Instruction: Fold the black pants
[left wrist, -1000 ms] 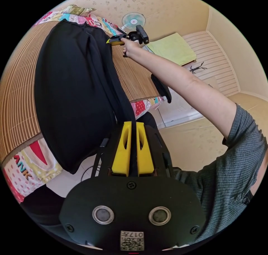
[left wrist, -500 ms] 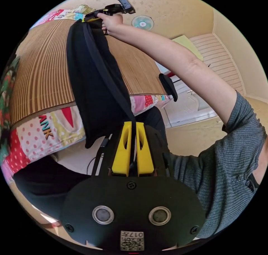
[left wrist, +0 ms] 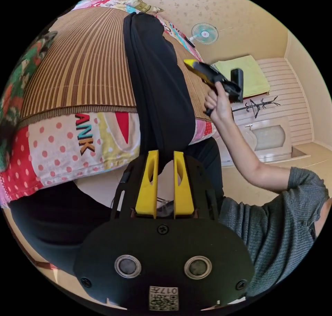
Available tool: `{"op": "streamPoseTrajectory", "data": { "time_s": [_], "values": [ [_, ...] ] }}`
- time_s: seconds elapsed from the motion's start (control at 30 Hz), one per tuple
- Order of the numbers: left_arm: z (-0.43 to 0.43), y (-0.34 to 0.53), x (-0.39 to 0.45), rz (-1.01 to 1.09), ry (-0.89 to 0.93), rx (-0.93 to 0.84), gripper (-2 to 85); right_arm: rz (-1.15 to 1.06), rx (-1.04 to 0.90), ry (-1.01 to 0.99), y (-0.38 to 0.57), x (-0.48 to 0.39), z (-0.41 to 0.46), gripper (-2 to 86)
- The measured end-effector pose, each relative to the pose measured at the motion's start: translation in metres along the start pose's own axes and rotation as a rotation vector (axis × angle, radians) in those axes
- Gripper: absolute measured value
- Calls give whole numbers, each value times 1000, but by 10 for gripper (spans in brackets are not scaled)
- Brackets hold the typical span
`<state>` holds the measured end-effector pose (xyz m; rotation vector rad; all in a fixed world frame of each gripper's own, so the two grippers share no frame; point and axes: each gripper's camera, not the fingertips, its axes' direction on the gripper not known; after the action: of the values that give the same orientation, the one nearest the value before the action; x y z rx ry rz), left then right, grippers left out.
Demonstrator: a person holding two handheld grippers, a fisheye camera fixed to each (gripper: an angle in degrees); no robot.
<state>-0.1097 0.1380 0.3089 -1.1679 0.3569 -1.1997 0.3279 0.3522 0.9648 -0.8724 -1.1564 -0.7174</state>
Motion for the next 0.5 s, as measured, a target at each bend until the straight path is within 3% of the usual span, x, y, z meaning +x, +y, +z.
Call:
{"op": "streamPoseTrajectory", "data": {
  "time_s": [0.13, 0.37, 0.43, 0.5],
  "values": [
    [13, -74, -9, -12, 37, 32, 69, 125, 61, -4, 85, 12, -43, 4],
    [21, -197, -29, -43, 20, 136, 27, 229, 84, -4, 137, 25, -78, 5],
    [22, -206, -34, -6, 98, 131, 16, 242, 66, -18, 138, 29, -80, 5],
    [6, -186, -28, 73, 186, 243, 8, 249, 62, -28, 138, 31, -82, 6]
  ]
}}
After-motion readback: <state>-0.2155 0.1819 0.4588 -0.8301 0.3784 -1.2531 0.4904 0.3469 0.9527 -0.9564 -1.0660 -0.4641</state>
